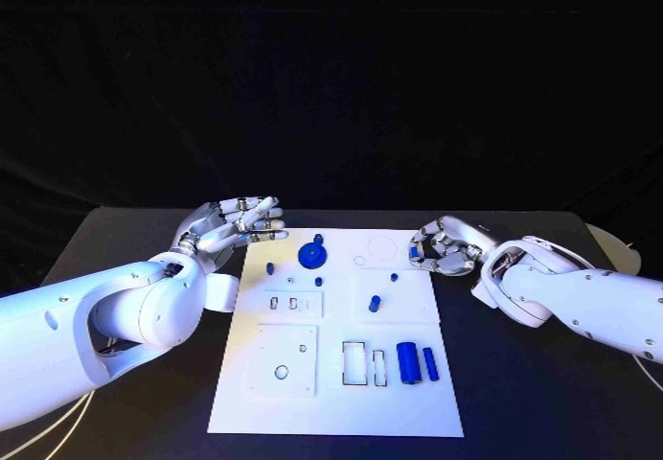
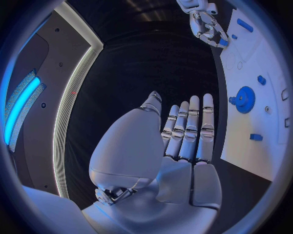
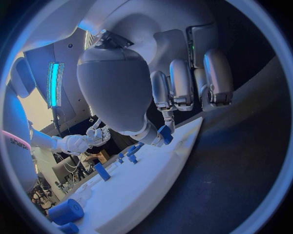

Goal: Assemble the parts on the task board

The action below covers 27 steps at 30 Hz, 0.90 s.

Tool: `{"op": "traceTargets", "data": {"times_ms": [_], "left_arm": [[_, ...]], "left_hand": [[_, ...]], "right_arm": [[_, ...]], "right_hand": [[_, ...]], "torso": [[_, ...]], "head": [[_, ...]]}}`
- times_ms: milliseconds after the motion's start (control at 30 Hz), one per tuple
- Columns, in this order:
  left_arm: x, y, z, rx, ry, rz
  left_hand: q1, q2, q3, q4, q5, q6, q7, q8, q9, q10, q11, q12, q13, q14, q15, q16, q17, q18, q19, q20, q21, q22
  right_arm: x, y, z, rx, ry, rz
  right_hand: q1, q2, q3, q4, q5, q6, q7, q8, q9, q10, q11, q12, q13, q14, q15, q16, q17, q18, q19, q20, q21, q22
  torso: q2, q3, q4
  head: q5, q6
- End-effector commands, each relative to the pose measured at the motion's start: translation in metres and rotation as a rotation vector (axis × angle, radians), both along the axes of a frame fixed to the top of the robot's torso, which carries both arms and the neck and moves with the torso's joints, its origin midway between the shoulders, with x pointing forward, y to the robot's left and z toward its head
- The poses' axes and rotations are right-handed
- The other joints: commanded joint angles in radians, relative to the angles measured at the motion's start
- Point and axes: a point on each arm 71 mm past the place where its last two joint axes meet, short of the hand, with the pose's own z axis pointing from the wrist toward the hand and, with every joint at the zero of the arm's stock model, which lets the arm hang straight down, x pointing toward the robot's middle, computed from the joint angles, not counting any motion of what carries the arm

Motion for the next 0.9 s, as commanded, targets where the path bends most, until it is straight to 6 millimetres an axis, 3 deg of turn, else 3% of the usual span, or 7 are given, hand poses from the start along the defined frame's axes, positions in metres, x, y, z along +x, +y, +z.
{"op": "traceTargets", "data": {"times_ms": [33,133,233,467,733,900], "left_arm": [[0.000,-0.002,0.002,-0.011,-0.007,-0.016],[0.001,-0.001,0.001,-0.010,-0.007,-0.015],[0.002,-0.001,0.001,-0.009,-0.007,-0.013],[0.008,0.000,-0.001,-0.006,-0.008,-0.004],[0.012,0.002,-0.003,-0.004,-0.010,0.004],[0.013,0.001,-0.003,-0.003,-0.011,0.005]], "left_hand": [[0.010,-0.003,0.003,-0.001,-0.002,0.001,0.024,-0.004,-0.001,0.009,0.000,-0.004,0.001,-0.004,0.001,-0.007,0.001,0.015,0.004,0.004,-0.006,-0.002],[0.010,-0.003,0.003,-0.001,-0.002,0.001,0.024,-0.004,-0.001,0.009,0.000,-0.004,0.001,-0.004,0.001,-0.007,0.001,0.015,0.004,0.004,-0.006,-0.002],[0.012,-0.003,0.004,-0.001,-0.002,0.002,0.024,-0.004,-0.001,0.010,0.000,-0.005,0.001,-0.004,0.001,-0.008,0.002,0.015,0.005,0.004,-0.006,-0.002],[0.012,-0.003,0.004,-0.001,-0.002,0.002,0.024,-0.004,-0.001,0.011,0.000,-0.005,0.001,-0.004,0.001,-0.008,0.002,0.015,0.005,0.004,-0.006,-0.003],[0.013,-0.002,0.004,0.000,-0.002,0.002,0.023,-0.004,-0.001,0.011,0.000,-0.006,0.001,-0.004,0.001,-0.008,0.003,0.015,0.005,0.004,-0.006,-0.003],[0.013,-0.002,0.004,0.000,-0.002,0.002,0.023,-0.004,-0.001,0.011,0.000,-0.006,0.001,-0.004,0.001,-0.008,0.003,0.015,0.005,0.004,-0.006,-0.003]], "right_arm": [[-0.002,0.006,0.007,0.019,-0.015,-0.031],[-0.008,0.021,0.018,0.022,-0.014,-0.032],[-0.013,0.034,0.023,0.021,-0.013,-0.026],[-0.029,0.095,0.031,0.001,-0.007,0.066],[-0.042,0.158,0.027,-0.048,-0.010,0.181],[-0.047,0.182,0.015,-0.085,-0.014,0.215]], "right_hand": [[0.001,0.017,0.007,0.001,0.006,0.013,-0.010,0.007,0.014,0.027,-0.008,0.004,0.169,0.099,-0.007,0.003,0.248,-0.014,0.106,-0.008,0.005,0.263],[0.002,0.035,0.013,0.000,-0.002,0.007,-0.012,0.011,0.019,0.024,-0.011,0.000,0.165,0.100,-0.010,0.004,0.251,-0.014,0.106,-0.012,0.005,0.263],[0.002,0.036,0.013,0.000,-0.003,0.007,-0.012,0.011,0.019,0.024,-0.011,-0.001,0.164,0.100,-0.010,0.004,0.250,-0.014,0.106,-0.012,0.005,0.263],[-0.001,0.040,0.013,0.001,-0.006,0.004,-0.012,0.013,0.021,0.022,-0.011,-0.003,0.162,0.099,-0.010,0.004,0.249,-0.014,0.106,-0.014,0.005,0.263],[-0.004,0.040,0.013,0.001,-0.007,-0.002,-0.011,0.012,0.021,0.020,-0.011,-0.006,0.159,0.099,-0.011,0.003,0.246,-0.014,0.106,-0.014,0.005,0.263],[-0.005,0.041,0.012,0.002,-0.007,-0.002,-0.011,0.012,0.022,0.019,-0.011,-0.006,0.159,0.098,-0.011,0.002,0.244,-0.014,0.106,-0.014,0.005,0.263]], "torso": [[-0.003,-0.0015,-0.0032],[-0.004,-0.0025,-0.0030],[-0.006,-0.0037,-0.0029],[-0.012,-0.0023,0.0002],[-0.017,-0.0082,0.0036],[-0.017,-0.0075,0.0031]], "head": [[0.003,-0.001],[0.006,-0.001],[0.011,-0.003],[0.031,-0.011],[0.038,-0.022],[0.043,-0.025]]}}
